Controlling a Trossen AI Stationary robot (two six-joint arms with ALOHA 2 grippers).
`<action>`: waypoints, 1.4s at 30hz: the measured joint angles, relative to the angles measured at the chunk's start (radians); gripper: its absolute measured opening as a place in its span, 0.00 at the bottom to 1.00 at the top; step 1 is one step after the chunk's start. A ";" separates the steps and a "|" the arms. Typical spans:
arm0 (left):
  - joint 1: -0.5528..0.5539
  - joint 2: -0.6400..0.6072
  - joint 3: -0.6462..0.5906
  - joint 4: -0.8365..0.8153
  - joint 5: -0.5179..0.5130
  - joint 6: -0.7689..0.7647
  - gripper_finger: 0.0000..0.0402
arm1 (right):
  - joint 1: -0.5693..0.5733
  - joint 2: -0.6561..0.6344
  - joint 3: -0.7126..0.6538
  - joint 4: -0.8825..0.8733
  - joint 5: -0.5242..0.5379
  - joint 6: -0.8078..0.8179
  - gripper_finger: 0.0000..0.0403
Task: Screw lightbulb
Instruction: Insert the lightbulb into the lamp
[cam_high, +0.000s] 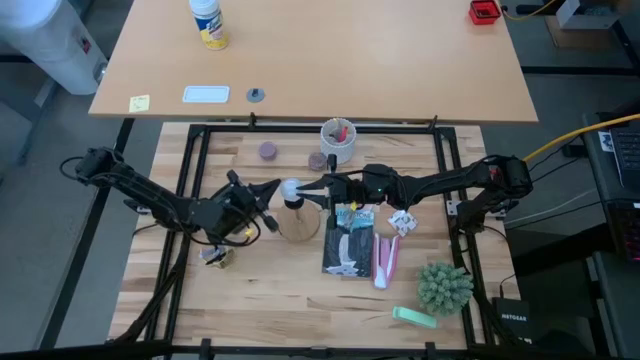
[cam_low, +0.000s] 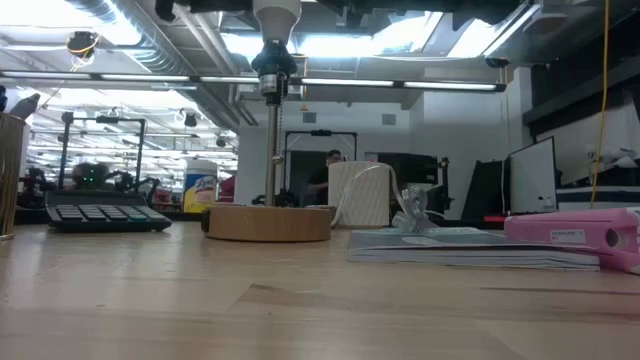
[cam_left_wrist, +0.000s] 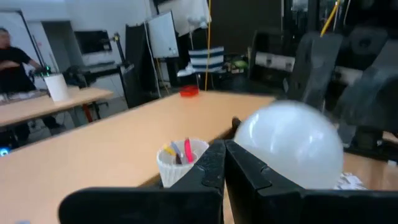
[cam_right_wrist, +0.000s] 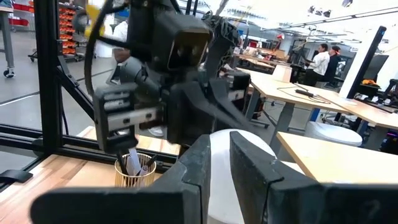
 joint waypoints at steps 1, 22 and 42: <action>-0.003 0.000 0.000 0.035 -0.002 0.033 0.00 | 0.000 0.000 0.000 0.000 0.000 0.000 0.15; -0.015 0.000 0.000 0.064 0.177 0.005 0.00 | 0.000 0.000 0.000 0.003 0.003 0.000 0.15; 0.007 -0.001 0.002 0.024 0.177 -0.044 0.00 | -0.003 0.003 -0.002 0.100 0.110 -0.017 0.15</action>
